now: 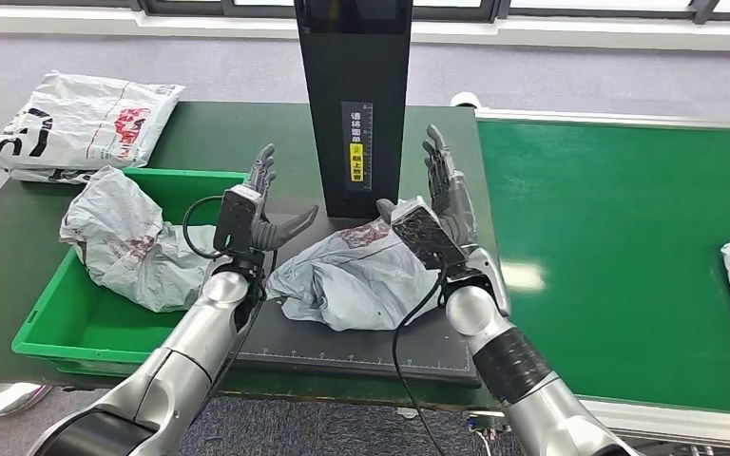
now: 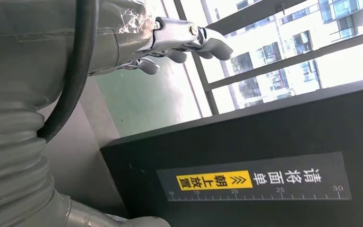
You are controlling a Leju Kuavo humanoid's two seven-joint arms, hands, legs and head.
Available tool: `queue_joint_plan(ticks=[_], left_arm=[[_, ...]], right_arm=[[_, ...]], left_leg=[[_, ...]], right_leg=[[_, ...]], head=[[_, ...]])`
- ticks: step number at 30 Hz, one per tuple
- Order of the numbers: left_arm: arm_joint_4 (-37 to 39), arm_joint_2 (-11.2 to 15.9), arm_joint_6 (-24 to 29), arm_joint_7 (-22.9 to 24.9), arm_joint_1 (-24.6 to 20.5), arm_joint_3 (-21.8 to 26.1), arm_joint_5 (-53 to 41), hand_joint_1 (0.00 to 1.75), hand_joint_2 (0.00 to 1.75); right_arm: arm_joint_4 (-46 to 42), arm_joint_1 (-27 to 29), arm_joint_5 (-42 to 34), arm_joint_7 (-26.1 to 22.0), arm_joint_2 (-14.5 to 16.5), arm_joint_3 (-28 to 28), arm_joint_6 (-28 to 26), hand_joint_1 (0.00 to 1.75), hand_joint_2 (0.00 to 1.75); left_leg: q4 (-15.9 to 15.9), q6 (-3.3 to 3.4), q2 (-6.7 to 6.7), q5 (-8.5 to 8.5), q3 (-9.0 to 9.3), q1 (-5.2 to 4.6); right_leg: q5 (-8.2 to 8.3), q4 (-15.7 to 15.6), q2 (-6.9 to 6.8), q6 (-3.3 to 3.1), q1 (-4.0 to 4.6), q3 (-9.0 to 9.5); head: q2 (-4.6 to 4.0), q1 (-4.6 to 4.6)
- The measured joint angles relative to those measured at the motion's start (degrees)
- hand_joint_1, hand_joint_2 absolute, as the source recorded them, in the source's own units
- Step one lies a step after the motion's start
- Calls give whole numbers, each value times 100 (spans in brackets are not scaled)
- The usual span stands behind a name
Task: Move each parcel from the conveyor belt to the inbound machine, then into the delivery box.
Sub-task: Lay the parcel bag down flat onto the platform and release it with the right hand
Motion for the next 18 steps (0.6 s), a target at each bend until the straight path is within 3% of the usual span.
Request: queue_joint_plan(ticks=[6,10,13,18], left_arm=[[-4,-9,49,34,-32,-3,-60,0,175],[-2,46,97,311,0,-172,-746,0,175],[16,122,101,509,71,-451,-1308,0,175],[34,174,104,572,114,-677,-1419,0,175]], right_arm=[[-501,447,-1333,-456,-198,-469,64,0,175],[-729,886,-2160,-802,-354,-893,224,0,175],[-831,1091,-2333,-875,-460,-1166,273,0,175],[-948,1225,-2365,-875,-531,-1388,311,0,175]], left_leg=[[0,0,-5,0,1,0],[0,5,-6,-4,0,-2],[0,6,-4,-4,0,-3],[-1,6,-1,-4,1,-3]], right_leg=[[0,0,-5,0,0,2],[0,0,-4,0,-3,3],[0,0,-2,0,-4,3],[0,0,0,0,-3,2]], head=[[0,0],[0,0],[0,0],[0,0]])
